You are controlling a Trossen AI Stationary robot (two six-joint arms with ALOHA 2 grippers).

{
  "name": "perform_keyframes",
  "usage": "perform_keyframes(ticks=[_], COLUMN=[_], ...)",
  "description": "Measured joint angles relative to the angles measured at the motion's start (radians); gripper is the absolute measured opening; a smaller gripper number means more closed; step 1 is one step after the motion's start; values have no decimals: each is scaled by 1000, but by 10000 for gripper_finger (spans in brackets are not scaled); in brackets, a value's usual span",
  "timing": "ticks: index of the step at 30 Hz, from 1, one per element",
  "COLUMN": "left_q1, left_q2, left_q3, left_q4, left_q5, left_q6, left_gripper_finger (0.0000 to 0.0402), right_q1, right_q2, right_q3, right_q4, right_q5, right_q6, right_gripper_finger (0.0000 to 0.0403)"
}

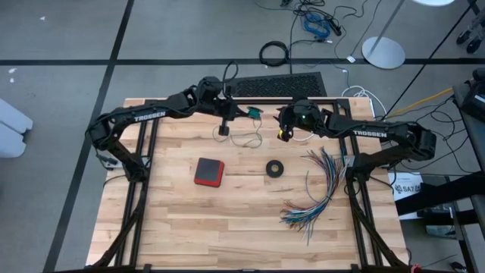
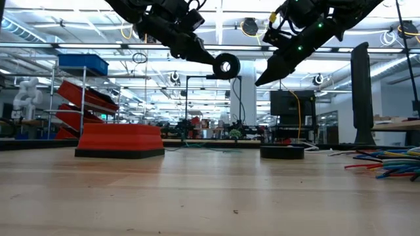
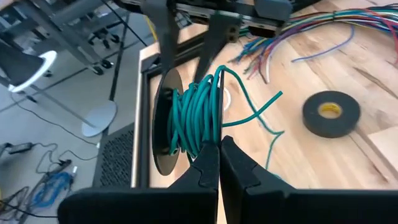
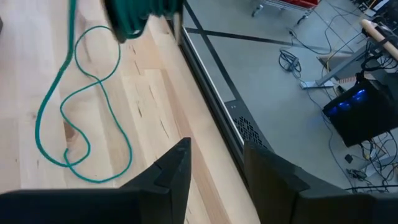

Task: Coiling cords
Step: Coil the green wire cable on the spool

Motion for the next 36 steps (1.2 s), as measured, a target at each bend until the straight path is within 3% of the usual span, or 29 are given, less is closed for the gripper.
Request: perform_keyframes(ticks=[18, 27, 36], left_q1=[-3, 17, 68], left_q2=[-2, -3, -3], left_q3=[6, 112, 194], left_q4=[-20, -274, -425], left_q5=[125, 204, 394], left_q6=[-2, 74, 77], left_gripper_finger=[0, 0, 0], right_q1=[0, 0, -1], right_q2=[0, 2, 2], right_q3=[0, 0, 0], right_q4=[11, 14, 15], right_q5=[-4, -4, -4], right_q6=[-5, -26, -32], right_gripper_finger=[135, 135, 135])
